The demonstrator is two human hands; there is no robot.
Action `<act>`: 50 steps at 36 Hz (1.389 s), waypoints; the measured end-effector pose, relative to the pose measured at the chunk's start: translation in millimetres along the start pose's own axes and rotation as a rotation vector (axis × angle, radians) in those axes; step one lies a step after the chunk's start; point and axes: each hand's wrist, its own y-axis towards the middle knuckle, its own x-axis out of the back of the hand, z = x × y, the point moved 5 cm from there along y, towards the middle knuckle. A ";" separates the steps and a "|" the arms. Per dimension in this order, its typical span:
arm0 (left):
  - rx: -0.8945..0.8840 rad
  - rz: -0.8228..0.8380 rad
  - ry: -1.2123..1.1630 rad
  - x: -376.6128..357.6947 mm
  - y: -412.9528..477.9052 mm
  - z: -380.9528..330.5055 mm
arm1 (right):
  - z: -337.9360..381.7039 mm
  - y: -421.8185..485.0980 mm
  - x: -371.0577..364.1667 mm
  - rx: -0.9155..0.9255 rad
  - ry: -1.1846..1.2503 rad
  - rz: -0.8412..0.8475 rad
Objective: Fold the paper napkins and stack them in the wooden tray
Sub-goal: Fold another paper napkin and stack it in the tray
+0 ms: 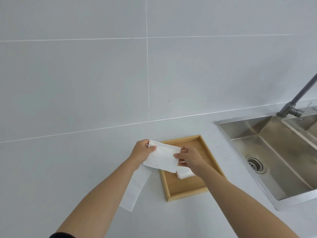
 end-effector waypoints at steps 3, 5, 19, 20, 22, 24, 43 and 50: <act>0.027 0.015 -0.009 -24.9 7.3 -2.4 | -0.6 5.2 27.3 -0.008 -0.004 -0.056; 0.052 0.044 -0.049 -41.1 9.0 -5.2 | -2.1 8.5 44.3 -0.008 -0.019 -0.087; 0.121 0.089 0.050 -107.8 29.5 13.1 | -31.0 38.5 98.6 -0.020 -0.349 -0.179; 0.125 0.082 0.063 -108.8 31.0 16.5 | -33.2 40.8 98.0 -0.025 -0.378 -0.165; 0.130 0.071 0.091 -110.5 32.9 22.3 | -37.1 45.4 97.0 -0.034 -0.434 -0.142; 0.133 0.057 0.130 -112.0 33.8 27.2 | -40.3 49.4 96.5 -0.045 -0.481 -0.131; 0.068 0.067 0.419 -121.0 31.6 31.5 | -42.6 56.1 84.8 0.002 -0.894 -0.036; -0.023 0.132 0.677 -118.9 28.0 27.7 | -39.6 51.0 79.1 -0.036 -1.048 -0.014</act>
